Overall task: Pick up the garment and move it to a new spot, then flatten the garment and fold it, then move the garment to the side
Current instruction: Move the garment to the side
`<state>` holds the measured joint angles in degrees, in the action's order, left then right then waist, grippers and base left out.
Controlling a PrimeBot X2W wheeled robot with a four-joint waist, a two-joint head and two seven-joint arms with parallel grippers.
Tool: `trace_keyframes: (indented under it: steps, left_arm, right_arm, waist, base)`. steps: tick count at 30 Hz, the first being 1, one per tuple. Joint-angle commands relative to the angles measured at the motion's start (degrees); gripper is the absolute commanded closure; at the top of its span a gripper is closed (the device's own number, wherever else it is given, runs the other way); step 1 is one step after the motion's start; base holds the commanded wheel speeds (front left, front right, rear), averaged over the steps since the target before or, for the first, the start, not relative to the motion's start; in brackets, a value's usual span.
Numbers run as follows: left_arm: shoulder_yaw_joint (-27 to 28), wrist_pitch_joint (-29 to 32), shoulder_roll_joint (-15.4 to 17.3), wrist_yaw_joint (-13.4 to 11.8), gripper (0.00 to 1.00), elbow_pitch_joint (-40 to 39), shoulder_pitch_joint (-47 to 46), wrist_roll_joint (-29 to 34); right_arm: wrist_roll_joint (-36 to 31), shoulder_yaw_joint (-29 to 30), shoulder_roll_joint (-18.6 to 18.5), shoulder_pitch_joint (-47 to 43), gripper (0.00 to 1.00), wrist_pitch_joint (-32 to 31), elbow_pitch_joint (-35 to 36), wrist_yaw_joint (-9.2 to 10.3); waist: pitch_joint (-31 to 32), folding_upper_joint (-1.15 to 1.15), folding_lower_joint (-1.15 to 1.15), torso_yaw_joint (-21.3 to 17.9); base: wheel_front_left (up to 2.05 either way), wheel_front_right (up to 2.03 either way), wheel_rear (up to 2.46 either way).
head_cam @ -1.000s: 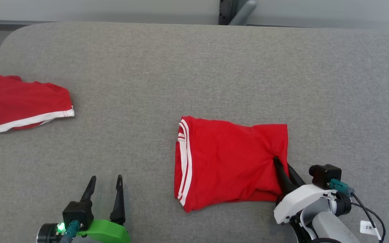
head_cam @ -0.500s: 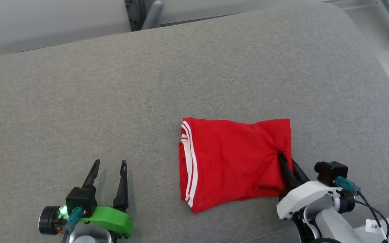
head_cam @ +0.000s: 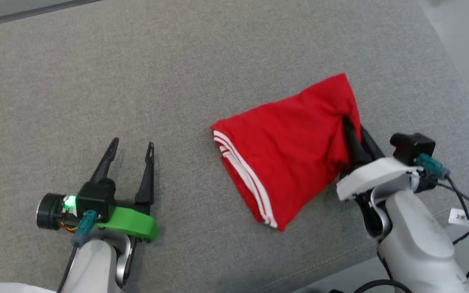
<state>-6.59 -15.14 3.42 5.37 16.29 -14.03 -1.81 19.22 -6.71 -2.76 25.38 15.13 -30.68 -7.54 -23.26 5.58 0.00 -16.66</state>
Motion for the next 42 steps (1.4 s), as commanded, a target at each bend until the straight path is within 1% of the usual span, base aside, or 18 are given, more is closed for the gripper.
trace_keyframes:
  steps: [1, 4, 7, 8, 9, 11, 15, 18, 20, 24, 25, 26, 28, 30, 32, 36, 42]
  left_arm:
    - [0.0, 0.0, 0.8, 0.3, 0.0, -1.0, -1.8, 0.7]
    - [0.0, 0.0, 1.4, 0.4, 0.0, -2.7, -4.0, 1.3]
    - [0.0, 0.0, 2.2, 0.3, 0.0, -4.4, -5.7, 1.8]
    - [0.0, 0.0, 2.2, 0.3, 0.0, -4.4, -5.7, 1.8]
    - [0.0, 0.0, 2.5, 0.2, 0.0, -4.8, -6.0, 2.0]
    - [0.1, 0.1, 3.1, 0.1, 0.0, -5.5, -6.4, 2.2]
    - [0.4, 0.1, 4.4, -0.5, 0.0, -6.1, -6.4, 2.4]
    - [0.5, 0.2, 5.0, -0.8, 0.0, -6.4, -6.2, 2.4]
    - [0.5, 0.3, 5.1, -1.1, 0.0, -6.5, -5.9, 2.3]
    - [0.3, 0.5, 5.1, -1.4, 0.0, -6.1, -5.5, 2.1]
    - [0.3, 0.5, 5.2, -1.5, 0.0, -6.0, -5.4, 1.9]
    - [0.3, 0.5, 5.3, -1.7, 0.0, -5.7, -5.3, 1.9]
    - [0.3, 0.5, 5.2, -1.8, 0.0, -5.1, -5.3, 1.7]
    - [0.2, 0.5, 4.9, -1.9, 0.0, -4.9, -5.4, 1.6]
    - [0.2, 0.5, 4.5, -2.1, 0.0, -4.6, -5.5, 1.3]
    - [0.3, 0.4, 3.6, -2.5, 0.0, -4.3, -4.4, 0.7]
    - [0.7, 0.1, 2.0, -2.6, 0.0, -3.2, -2.6, -0.2]
  right_arm:
    - [-1.9, 1.3, -0.3, 3.2, 1.0, 0.0, -0.5, 0.11]
    - [-5.2, 5.0, -0.8, 9.5, 1.0, 0.0, -3.2, 0.11]
    - [-8.0, 11.9, -2.5, 15.5, 1.0, 0.0, -6.9, 0.12]
    - [-8.0, 11.9, -2.5, 15.5, 1.0, 0.0, -6.9, 0.12]
    - [-8.6, 14.5, -2.8, 17.5, 1.0, 0.0, -7.9, 0.11]
    - [-10.7, 19.2, -4.2, 20.6, 1.0, 0.0, -9.5, 0.12]
    - [-16.2, 27.8, -8.2, 24.4, 1.0, 0.0, -11.8, 0.11]
    - [-20.4, 35.1, -11.6, 26.2, 1.0, 0.0, -13.4, 0.11]
    - [-23.0, 39.9, -13.1, 26.8, 1.0, 0.0, -14.4, 0.11]
    - [-28.4, 45.5, -15.4, 28.2, 1.0, 0.0, -13.7, 0.11]
    - [-29.1, 46.7, -15.2, 28.5, 0.42, 0.0, -13.2, 0.11]
    - [-29.9, 47.4, -15.2, 28.8, 0.0, 0.0, -12.7, 0.11]
    - [-30.6, 48.5, -15.1, 29.4, 0.0, 0.0, -11.0, 0.11]
    - [-31.3, 47.6, -15.4, 29.6, 0.0, 0.0, -9.2, 0.11]
    - [-30.2, 45.2, -15.0, 29.5, 0.0, 0.0, -7.9, 0.11]
    - [-26.9, 36.1, -14.0, 26.7, 0.0, 0.0, -4.7, 0.11]
    - [-20.7, 21.3, -8.9, 19.8, 0.0, 0.0, 2.0, 0.11]
  waist:
    - [-9.7, 0.01, 0.0, 6.0]
    - [-13.3, 0.01, 0.0, 8.1]
    - [-15.8, 0.01, 0.0, 9.7]
    - [-15.8, 0.01, 0.0, 9.7]
    - [-16.5, 0.01, 0.0, 10.0]
    - [-17.6, 0.01, 0.0, 10.6]
    - [-18.9, 0.01, 0.0, 11.2]
    - [-19.3, 0.01, 0.0, 11.5]
    - [-19.4, 0.01, 0.0, 11.7]
    - [-19.2, 0.01, 0.0, 11.8]
    - [-19.2, 0.01, 0.0, 11.8]
    - [-19.1, 0.01, 0.0, 11.7]
    - [-18.8, 0.01, 0.0, 11.6]
    - [-18.3, 0.01, 0.0, 11.8]
    - [-17.2, 0.01, 0.0, 11.9]
    - [-14.0, 0.01, 0.0, 12.4]
    - [-7.8, 0.01, 0.0, 13.3]
  base:
    - [0.0, 0.0, 0.0]
    - [0.0, 0.0, 0.0]
    - [0.0, 0.0, 0.0]
    - [0.0, 0.0, 0.0]
    - [0.0, 0.0, 0.0]
    - [0.0, 0.0, 0.0]
    - [0.0, 0.0, 0.0]
    - [0.0, 0.0, 0.0]
    - [0.0, 0.0, 0.0]
    - [0.0, 0.0, 0.0]
    - [0.0, 0.0, 0.0]
    - [0.0, 0.0, 0.0]
    - [0.0, 0.0, 0.0]
    - [0.0, 0.0, 0.0]
    - [0.0, 0.0, 0.0]
    - [0.0, 0.0, 0.0]
    - [0.0, 0.0, 0.0]
